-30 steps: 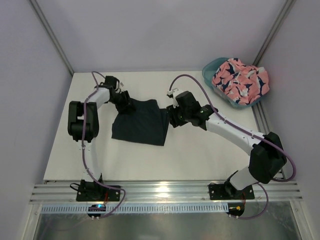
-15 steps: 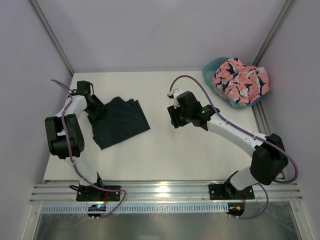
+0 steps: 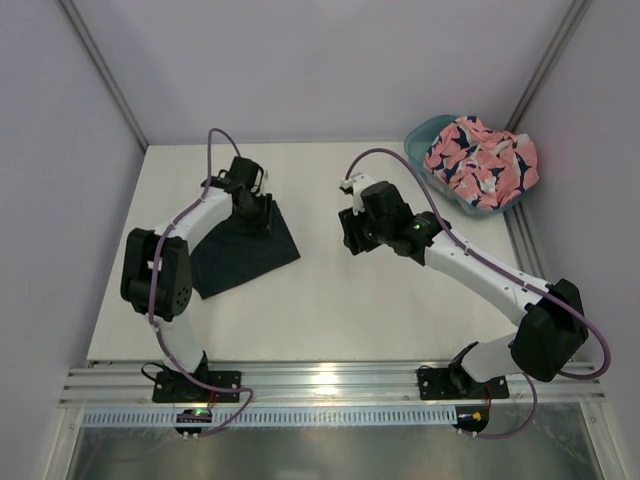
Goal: Fold and stack the shorts
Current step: Move the shorts to the corner of the board.
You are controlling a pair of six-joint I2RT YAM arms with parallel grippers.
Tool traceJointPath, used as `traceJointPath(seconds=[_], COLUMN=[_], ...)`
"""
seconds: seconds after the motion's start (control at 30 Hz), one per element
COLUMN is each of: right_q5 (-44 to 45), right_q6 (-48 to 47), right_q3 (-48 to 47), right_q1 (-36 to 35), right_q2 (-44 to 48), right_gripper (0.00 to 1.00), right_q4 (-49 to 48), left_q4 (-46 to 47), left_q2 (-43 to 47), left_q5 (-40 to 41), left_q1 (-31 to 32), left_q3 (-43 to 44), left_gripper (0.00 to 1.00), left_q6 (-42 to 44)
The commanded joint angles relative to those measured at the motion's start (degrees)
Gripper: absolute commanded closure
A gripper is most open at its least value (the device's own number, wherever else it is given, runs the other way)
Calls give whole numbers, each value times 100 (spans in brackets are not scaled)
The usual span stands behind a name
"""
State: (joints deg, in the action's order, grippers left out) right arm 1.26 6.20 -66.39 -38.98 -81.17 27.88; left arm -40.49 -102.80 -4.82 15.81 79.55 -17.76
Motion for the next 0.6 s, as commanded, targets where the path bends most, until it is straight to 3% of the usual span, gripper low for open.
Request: traceJointPath(seconds=[0.0, 0.23, 0.57], right_q5=[-38, -38, 226], right_q6=[101, 136, 286], right_q3=[12, 126, 293], right_q1=[-4, -13, -4], right_q2=[364, 566, 1085], right_gripper=[50, 50, 50], right_q4=[-151, -125, -257], left_q4=[-398, -354, 305], left_q2=[-239, -889, -1794], left_q5=[-537, -309, -1046], left_q1=[150, 247, -34], left_q3=[228, 526, 1201], left_gripper=[56, 56, 56], left_q6=[580, 485, -430])
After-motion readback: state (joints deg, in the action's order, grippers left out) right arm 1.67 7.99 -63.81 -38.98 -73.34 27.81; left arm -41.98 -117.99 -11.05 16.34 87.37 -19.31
